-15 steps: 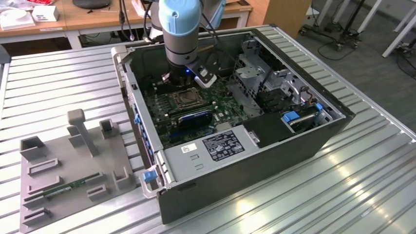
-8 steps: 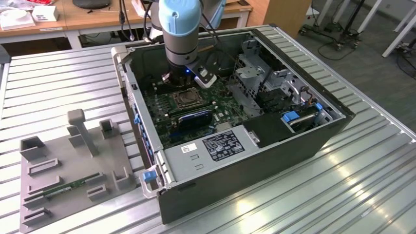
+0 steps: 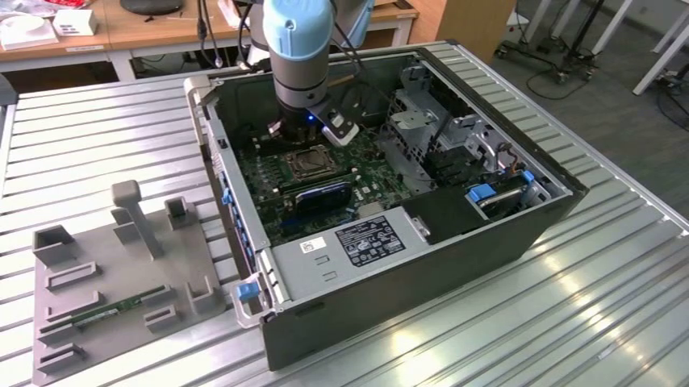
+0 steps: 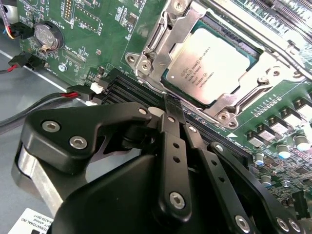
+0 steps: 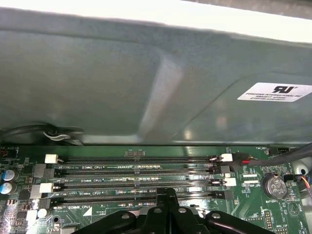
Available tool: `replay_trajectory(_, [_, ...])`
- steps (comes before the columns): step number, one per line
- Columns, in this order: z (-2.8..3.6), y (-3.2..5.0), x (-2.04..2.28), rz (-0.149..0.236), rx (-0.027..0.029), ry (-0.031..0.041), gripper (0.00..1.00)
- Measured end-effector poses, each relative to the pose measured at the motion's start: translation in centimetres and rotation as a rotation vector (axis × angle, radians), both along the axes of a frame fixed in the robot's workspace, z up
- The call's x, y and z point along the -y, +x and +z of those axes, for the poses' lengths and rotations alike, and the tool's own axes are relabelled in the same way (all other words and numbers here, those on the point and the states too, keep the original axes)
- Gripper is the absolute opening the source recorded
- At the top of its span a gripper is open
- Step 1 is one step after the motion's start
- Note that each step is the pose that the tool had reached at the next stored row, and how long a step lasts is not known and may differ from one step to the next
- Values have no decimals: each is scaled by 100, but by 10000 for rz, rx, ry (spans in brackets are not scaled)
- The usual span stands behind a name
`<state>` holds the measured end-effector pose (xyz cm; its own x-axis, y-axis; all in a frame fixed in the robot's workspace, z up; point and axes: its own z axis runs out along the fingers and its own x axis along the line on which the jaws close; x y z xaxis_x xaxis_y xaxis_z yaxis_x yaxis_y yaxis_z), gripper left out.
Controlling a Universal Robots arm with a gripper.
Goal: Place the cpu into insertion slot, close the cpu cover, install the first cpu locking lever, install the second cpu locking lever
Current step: 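Install the first cpu locking lever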
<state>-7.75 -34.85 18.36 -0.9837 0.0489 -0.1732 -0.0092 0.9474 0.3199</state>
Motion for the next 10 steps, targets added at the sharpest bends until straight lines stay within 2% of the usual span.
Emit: replay_trajectory(10, [10,0,4,1,4,5,11])
